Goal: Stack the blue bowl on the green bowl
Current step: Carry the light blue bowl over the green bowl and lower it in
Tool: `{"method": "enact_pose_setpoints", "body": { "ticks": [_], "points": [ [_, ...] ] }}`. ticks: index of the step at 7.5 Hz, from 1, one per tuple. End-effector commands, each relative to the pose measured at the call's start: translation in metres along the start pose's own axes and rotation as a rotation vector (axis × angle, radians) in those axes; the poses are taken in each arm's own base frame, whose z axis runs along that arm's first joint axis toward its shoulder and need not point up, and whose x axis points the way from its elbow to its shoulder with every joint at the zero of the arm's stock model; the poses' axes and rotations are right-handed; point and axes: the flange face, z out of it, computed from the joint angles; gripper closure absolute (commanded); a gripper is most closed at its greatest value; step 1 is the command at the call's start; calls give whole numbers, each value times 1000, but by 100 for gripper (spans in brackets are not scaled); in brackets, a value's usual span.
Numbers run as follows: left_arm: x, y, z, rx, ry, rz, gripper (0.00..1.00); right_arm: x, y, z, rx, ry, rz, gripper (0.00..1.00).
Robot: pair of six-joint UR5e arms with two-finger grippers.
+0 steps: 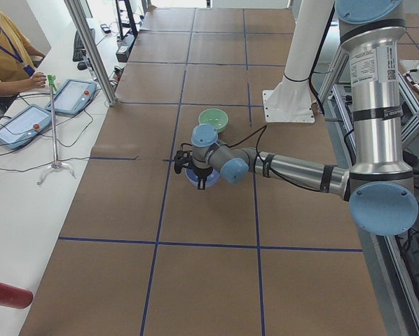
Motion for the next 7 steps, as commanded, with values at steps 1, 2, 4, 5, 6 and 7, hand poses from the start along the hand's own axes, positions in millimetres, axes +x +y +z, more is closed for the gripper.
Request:
{"method": "enact_pose_setpoints", "body": {
  "ticks": [1,2,4,5,6,7],
  "points": [
    [83,-10,-55,60,81,-186,100,0,0,0,0,0,0,0],
    [141,-4,-41,19,126,-237,100,0,0,0,0,0,0,0],
    [237,4,-21,10,130,-326,100,0,0,0,0,-2,0,0],
    [274,7,-15,17,99,-336,100,0,0,0,0,0,0,0],
    [299,20,-1,3,82,-353,100,0,0,0,0,0,0,0],
    [312,37,15,-3,67,-344,100,0,0,0,0,0,0,0]
  ]
}}
